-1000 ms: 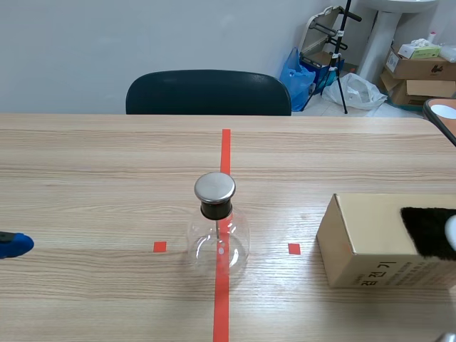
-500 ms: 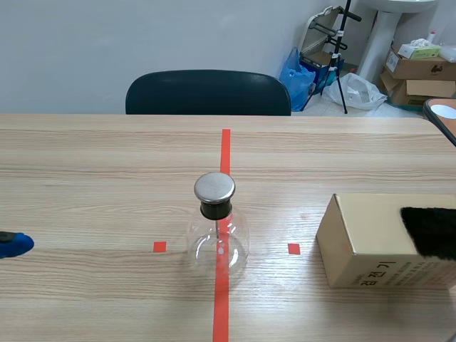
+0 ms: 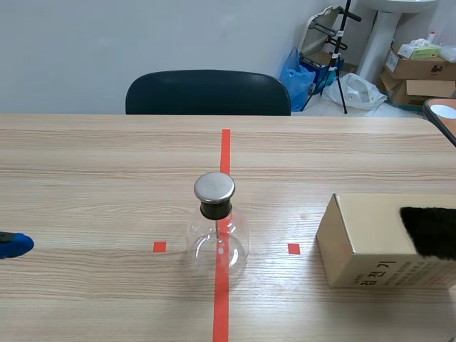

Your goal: Do the electroscope experiment

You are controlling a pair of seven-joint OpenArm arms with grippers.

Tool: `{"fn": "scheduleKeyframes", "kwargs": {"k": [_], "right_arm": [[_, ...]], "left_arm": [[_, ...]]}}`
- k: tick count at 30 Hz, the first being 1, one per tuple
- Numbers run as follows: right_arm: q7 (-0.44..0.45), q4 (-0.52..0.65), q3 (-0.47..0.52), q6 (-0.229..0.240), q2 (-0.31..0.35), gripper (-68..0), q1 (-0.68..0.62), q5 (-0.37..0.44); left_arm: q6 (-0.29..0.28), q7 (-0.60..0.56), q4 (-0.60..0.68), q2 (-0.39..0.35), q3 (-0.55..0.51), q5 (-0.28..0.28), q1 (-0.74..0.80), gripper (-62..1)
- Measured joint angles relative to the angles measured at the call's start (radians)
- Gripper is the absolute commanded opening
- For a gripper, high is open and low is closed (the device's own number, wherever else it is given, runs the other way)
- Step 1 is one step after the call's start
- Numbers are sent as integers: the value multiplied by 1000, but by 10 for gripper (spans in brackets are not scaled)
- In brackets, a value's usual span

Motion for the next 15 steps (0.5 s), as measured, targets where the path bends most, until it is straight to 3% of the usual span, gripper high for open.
{"fn": "scheduleKeyframes", "kwargs": {"k": [2,4,6,8,10,12,15], "right_arm": [[174,0,0,-4,3,-658,1,-10],[231,0,-7,-3,2,-658,0,-15],[140,0,-10,-2,-6,-658,0,-10],[-82,0,-12,-3,-14,-658,2,-1],[-202,0,-8,-2,-11,-658,3,0],[-121,0,-3,-3,-2,-658,0,-2],[128,0,-1,-3,3,-658,3,-17]], "left_arm": [[0,0,0,0,0,0,0,14],[0,0,0,0,0,0,0,14],[0,0,0,0,0,0,0,14],[0,0,0,0,0,0,0,14],[0,0,0,0,0,0,0,14],[0,0,0,0,0,0,0,14],[0,0,0,0,0,0,0,14]]}}
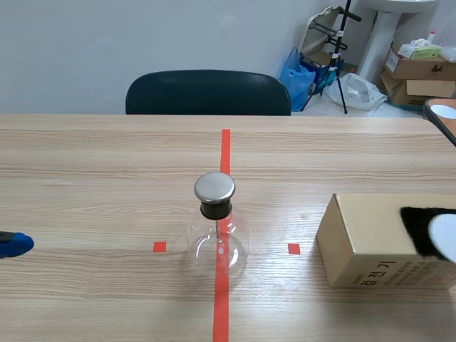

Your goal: Do the electroscope experiment

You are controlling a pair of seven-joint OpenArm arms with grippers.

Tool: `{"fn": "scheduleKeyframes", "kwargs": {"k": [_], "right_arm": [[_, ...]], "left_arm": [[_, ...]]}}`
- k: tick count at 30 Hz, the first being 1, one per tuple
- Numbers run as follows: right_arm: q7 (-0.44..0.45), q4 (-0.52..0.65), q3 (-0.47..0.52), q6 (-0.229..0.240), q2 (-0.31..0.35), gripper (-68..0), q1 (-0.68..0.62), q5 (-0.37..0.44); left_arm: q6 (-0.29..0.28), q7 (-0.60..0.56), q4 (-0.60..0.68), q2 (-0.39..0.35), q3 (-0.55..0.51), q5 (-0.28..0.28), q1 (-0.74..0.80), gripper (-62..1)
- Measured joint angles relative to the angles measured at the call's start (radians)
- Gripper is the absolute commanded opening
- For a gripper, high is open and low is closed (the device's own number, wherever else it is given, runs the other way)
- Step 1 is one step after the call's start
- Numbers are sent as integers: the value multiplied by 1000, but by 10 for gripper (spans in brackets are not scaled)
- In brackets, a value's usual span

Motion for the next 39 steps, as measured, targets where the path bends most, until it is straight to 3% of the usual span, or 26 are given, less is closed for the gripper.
{"fn": "scheduleKeyframes", "kwargs": {"k": [1,3,7,14,28,32,36,39], "right_arm": [[40,0,-5,0,0,-658,0,-1],[7,0,-11,0,-5,-658,0,0],[-224,0,-11,0,-10,-658,0,7],[-141,0,-8,0,-8,-658,0,-23],[-140,1,-11,0,2,-658,0,-23],[-192,49,-13,9,8,-658,-2,-27],[-316,158,-71,18,21,-658,-9,-30],[-400,249,-129,61,48,-658,-10,-29]], "left_arm": [[0,0,0,0,0,0,0,14],[0,0,0,0,0,0,0,14],[0,0,0,0,0,0,0,14],[0,0,0,0,0,0,0,14],[0,1,0,0,0,1,0,14],[0,2,0,0,0,1,0,14],[0,2,0,0,0,2,0,14],[0,2,0,0,0,2,0,14]]}}
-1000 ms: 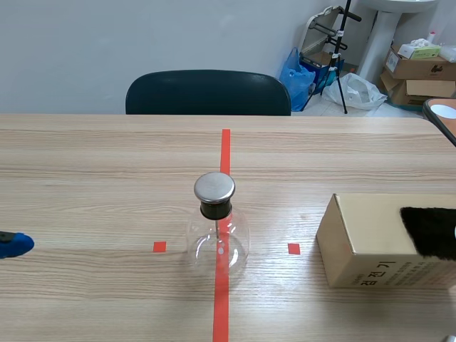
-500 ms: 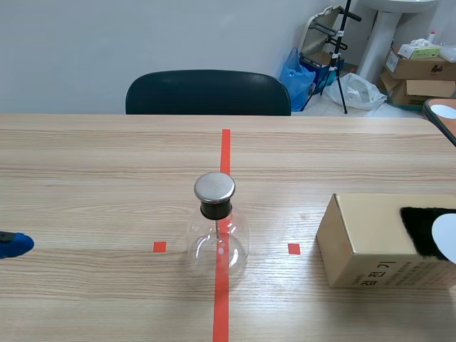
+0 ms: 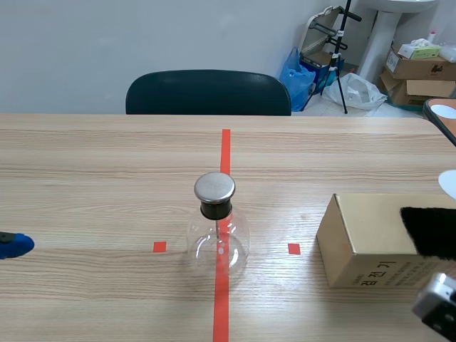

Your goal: Do the electroscope experiment

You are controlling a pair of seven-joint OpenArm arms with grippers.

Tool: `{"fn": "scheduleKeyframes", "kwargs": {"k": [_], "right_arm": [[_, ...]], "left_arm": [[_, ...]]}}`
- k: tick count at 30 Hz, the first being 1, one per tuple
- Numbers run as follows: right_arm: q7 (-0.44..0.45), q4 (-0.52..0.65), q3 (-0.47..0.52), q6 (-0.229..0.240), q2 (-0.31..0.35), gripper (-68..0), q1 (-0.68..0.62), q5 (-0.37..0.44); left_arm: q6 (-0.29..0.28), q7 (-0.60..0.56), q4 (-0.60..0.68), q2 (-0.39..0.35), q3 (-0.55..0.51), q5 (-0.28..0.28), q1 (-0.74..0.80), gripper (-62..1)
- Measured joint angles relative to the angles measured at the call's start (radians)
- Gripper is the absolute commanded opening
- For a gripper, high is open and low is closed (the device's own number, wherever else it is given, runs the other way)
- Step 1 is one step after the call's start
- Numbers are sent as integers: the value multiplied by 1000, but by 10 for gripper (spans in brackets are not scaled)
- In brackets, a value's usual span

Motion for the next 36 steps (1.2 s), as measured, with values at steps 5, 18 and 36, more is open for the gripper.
{"fn": "scheduleKeyframes", "kwargs": {"k": [5,18,36], "right_arm": [[-103,95,-92,10,42,-658,0,0],[-357,179,-339,98,116,-658,49,-90],[-616,176,-637,111,158,-658,164,-197]], "left_arm": [[0,2,0,0,0,0,0,14],[-85,264,-39,0,6,6,-148,-585],[-87,254,-479,58,405,6,-676,-577]]}}
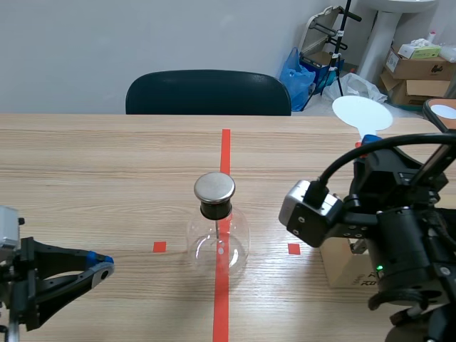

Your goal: Do the electroscope experiment

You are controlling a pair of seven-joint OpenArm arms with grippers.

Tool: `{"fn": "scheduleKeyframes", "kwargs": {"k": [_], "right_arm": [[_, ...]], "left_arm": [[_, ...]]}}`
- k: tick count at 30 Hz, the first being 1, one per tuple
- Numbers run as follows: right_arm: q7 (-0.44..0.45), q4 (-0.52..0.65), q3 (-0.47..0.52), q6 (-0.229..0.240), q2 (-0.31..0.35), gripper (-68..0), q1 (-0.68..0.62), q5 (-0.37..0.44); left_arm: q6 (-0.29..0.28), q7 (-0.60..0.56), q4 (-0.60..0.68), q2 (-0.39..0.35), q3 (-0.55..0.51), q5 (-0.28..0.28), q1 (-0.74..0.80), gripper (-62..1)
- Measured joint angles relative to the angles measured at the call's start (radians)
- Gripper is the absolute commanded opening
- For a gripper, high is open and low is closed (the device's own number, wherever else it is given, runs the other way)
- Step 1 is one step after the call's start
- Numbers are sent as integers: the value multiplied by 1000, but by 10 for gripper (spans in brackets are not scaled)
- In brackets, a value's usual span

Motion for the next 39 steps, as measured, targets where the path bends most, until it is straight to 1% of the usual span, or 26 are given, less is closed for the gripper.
{"fn": "scheduleKeyframes", "kwargs": {"k": [3,7,9,11,13,15,17,18,19,21,26,28,30,39], "right_arm": [[-24,-4,-47,0,0,-658,13,-25],[-57,-37,-101,-2,0,-658,31,-46],[-79,-62,-124,-2,0,-658,42,-66],[-85,-86,-140,-2,0,-658,50,-69],[-101,-111,-157,-1,0,-658,62,-69],[-119,-133,-172,-1,0,-658,74,-82],[-130,-150,-186,-1,0,-658,83,-85],[-130,-155,-191,-2,0,-658,85,-85],[-136,-159,-197,-1,0,-658,86,-87],[-149,-161,-210,-2,0,-658,91,-87],[-151,-161,-228,-2,0,-658,96,-89],[-152,-161,-228,-2,0,-658,96,-95],[-152,-161,-228,-2,0,-658,96,-95],[-159,-161,-227,-2,0,-658,96,-95]], "left_arm": [[0,0,-96,49,40,0,-74,-577],[0,0,-204,108,61,0,-148,-577],[0,0,-243,130,74,0,-177,-577],[0,0,-272,146,93,0,-200,-577],[0,-1,-291,162,112,16,-218,-577],[0,-1,-304,176,124,28,-229,-577],[7,-27,-311,189,135,45,-235,-577],[18,-31,-314,194,142,45,-235,-577],[45,-30,-316,198,147,45,-235,-577],[65,-30,-316,208,147,45,-233,-577],[67,-30,-316,216,147,45,-232,-577],[85,-30,-315,217,147,45,-232,-577],[88,-29,-315,220,147,45,-232,-577],[88,-23,-315,227,147,45,-232,-577]]}}
